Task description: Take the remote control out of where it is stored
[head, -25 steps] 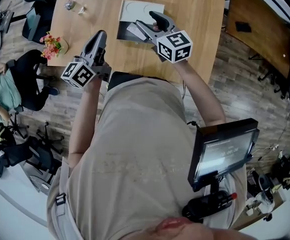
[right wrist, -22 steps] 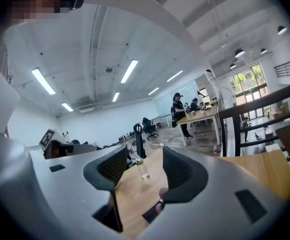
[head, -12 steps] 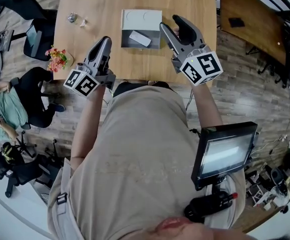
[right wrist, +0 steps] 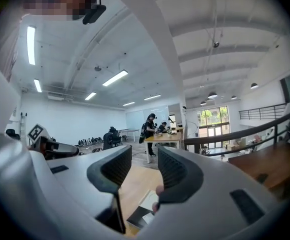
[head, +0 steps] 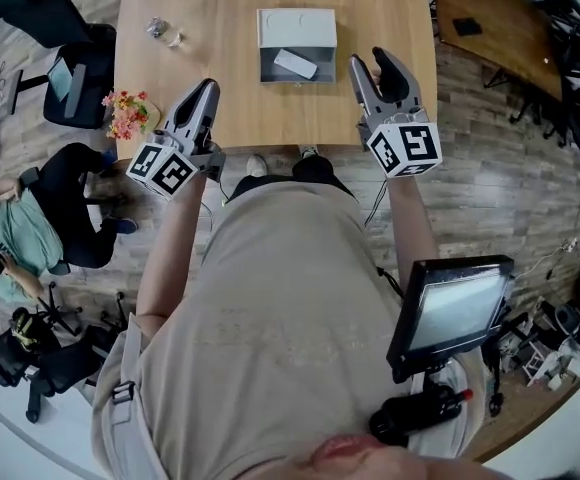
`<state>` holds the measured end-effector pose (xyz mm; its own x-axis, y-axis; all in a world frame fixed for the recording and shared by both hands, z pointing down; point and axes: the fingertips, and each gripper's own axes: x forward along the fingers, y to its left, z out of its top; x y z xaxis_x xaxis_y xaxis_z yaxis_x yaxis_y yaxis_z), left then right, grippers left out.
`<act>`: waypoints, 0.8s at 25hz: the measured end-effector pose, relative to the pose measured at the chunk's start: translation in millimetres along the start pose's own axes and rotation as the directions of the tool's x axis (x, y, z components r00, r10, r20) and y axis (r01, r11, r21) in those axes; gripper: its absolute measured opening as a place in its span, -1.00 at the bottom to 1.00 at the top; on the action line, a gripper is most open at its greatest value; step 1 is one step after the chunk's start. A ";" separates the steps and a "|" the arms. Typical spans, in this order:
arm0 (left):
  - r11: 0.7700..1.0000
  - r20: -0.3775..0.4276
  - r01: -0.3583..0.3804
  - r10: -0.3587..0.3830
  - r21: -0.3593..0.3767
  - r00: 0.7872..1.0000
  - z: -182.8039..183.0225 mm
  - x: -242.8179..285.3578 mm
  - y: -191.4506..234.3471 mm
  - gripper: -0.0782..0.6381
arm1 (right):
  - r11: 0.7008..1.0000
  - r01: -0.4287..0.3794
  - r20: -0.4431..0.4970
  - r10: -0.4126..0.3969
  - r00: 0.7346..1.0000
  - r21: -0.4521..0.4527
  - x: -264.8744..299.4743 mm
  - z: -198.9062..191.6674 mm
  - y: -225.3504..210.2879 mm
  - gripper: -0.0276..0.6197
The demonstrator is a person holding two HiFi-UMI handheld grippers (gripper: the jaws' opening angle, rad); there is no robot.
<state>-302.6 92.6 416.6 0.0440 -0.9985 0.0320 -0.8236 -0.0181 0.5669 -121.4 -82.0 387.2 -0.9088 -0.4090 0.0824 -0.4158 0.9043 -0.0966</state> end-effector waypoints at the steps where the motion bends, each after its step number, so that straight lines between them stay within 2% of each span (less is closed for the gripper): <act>1: 1.000 0.010 0.015 -0.015 -0.007 1.000 1.7 -6.9 1.0 -0.76 | 1.000 0.015 0.000 -0.015 1.000 0.016 -5.1 0.0 5.9 -0.39; 5: 0.996 0.018 0.084 -0.084 0.008 0.996 6.8 -25.9 0.3 -0.76 | 0.997 0.080 0.024 -0.080 0.996 0.019 -24.1 6.5 30.1 -0.39; 10: 0.988 -0.031 0.156 -0.156 -0.018 0.987 -12.1 -40.0 -6.6 -0.76 | 0.991 0.130 0.044 -0.131 0.990 0.016 -52.6 4.3 59.0 -0.39; 15: 0.984 -0.076 0.174 -0.176 -0.036 0.981 -34.5 -50.0 -18.9 -0.76 | 0.987 0.161 0.045 -0.161 0.986 0.003 -80.3 -6.0 71.1 -0.39; 20: 0.981 -0.121 0.188 -0.191 -0.040 0.974 -67.1 -52.9 -41.3 -0.76 | 0.985 0.165 0.034 -0.167 0.985 0.056 -108.9 -20.6 67.1 -0.39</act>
<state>-232.9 149.6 446.8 0.2688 -0.9630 0.0219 -0.7772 -0.2033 0.5955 -49.6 25.7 392.2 -0.8273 -0.5581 0.0641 -0.5612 0.8162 -0.1372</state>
